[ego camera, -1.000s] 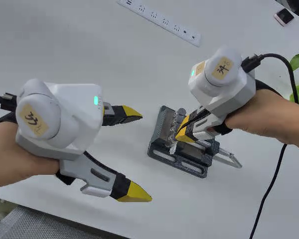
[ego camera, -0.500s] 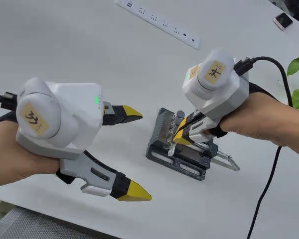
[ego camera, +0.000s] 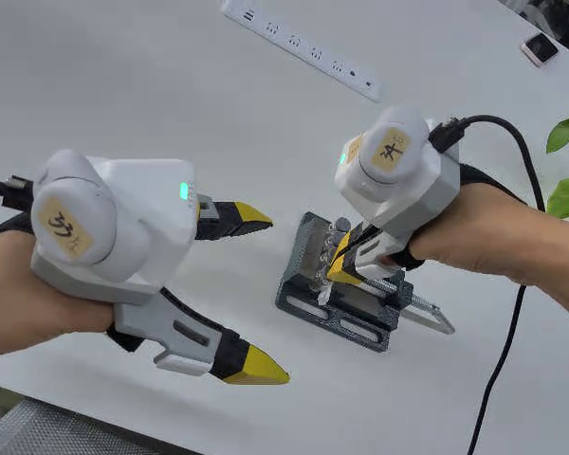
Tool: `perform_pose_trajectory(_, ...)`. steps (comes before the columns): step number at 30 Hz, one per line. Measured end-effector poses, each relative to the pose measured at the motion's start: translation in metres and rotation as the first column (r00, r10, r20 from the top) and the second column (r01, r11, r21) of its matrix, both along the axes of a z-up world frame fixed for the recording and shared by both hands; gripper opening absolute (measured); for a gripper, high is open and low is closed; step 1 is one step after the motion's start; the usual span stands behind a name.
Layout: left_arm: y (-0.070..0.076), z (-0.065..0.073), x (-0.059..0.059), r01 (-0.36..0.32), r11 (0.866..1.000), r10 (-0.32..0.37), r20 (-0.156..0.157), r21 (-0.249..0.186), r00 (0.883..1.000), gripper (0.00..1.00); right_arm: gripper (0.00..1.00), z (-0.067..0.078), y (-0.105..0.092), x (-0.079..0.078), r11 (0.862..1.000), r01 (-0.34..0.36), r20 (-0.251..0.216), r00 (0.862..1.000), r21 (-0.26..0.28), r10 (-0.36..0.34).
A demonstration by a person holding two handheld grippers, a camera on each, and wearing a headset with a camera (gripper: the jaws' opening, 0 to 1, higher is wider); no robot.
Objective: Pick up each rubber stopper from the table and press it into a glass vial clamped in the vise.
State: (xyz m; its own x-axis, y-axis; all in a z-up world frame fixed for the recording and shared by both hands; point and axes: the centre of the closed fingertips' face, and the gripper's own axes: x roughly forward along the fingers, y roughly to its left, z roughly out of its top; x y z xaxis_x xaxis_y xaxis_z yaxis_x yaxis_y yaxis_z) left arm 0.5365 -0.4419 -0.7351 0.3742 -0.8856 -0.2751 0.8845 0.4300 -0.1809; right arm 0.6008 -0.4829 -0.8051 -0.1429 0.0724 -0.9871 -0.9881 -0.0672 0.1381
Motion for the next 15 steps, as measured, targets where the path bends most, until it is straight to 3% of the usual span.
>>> perform_pose_trajectory(15, -0.0034, 0.0028, 0.0004, 0.013, 1.0, -0.013, 0.005, 0.014, 1.0, 0.85, 0.0, -0.0021, 0.0031, 0.0006, 1.0, -0.023, 0.014, 1.0, 0.018, 0.023)
